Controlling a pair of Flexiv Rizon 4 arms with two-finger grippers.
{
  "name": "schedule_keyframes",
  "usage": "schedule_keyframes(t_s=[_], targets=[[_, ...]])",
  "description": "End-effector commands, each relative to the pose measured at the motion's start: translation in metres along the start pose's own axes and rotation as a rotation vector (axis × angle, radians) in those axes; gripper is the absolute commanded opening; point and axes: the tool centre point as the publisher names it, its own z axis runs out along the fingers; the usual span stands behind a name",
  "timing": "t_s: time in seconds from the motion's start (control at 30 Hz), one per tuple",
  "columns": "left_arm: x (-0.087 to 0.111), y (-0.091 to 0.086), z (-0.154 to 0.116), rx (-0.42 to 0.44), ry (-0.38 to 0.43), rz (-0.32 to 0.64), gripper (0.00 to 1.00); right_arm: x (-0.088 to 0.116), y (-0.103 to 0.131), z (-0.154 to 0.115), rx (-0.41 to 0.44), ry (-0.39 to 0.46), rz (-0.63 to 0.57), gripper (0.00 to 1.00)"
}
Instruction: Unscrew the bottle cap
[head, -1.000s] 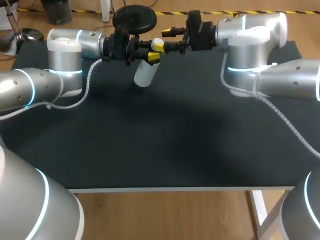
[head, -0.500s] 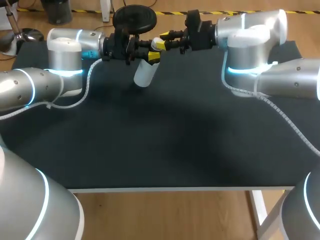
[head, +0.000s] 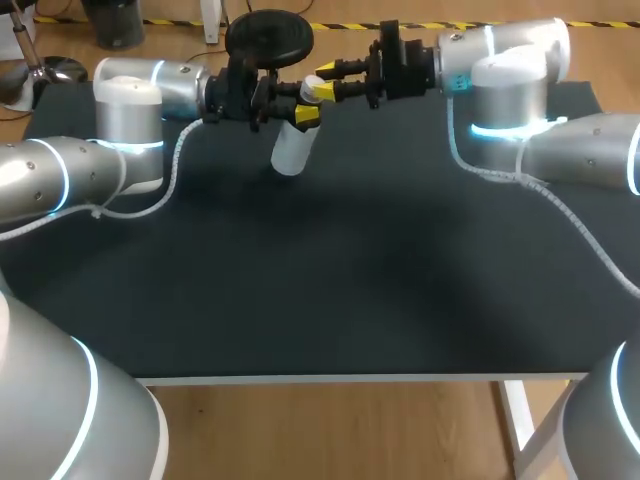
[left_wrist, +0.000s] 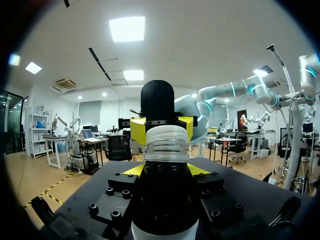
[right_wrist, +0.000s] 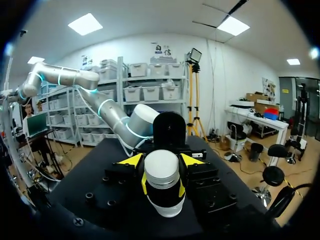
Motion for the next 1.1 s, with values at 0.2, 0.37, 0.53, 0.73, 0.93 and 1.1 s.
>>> schedule_keyframes(t_s=[0.2, 0.37, 0.53, 0.73, 0.93, 1.1], targets=[[-0.004, 0.000, 0.001, 0.001, -0.001, 0.002, 0.00, -0.013, 0.004, 0.007, -0.058, 0.262, -0.023, 0.00], [-0.004, 0.000, 0.001, 0.001, -0.001, 0.002, 0.00, -0.015, 0.017, -0.001, -0.072, 0.309, -0.026, 0.00], [-0.004, 0.000, 0.001, 0.001, -0.001, 0.002, 0.00, -0.017, 0.026, -0.012, -0.070, 0.312, -0.029, 0.00], [-0.004, 0.000, 0.001, 0.001, -0.001, 0.002, 0.00, -0.032, 0.025, -0.042, 0.015, 0.157, -0.006, 0.00], [-0.004, 0.000, 0.001, 0.001, -0.001, 0.002, 0.00, -0.037, -0.005, -0.087, 0.138, -0.012, 0.074, 0.00], [-0.004, 0.000, 0.001, 0.001, -0.001, 0.002, 0.00, -0.032, -0.035, -0.114, 0.219, -0.114, 0.123, 0.00]])
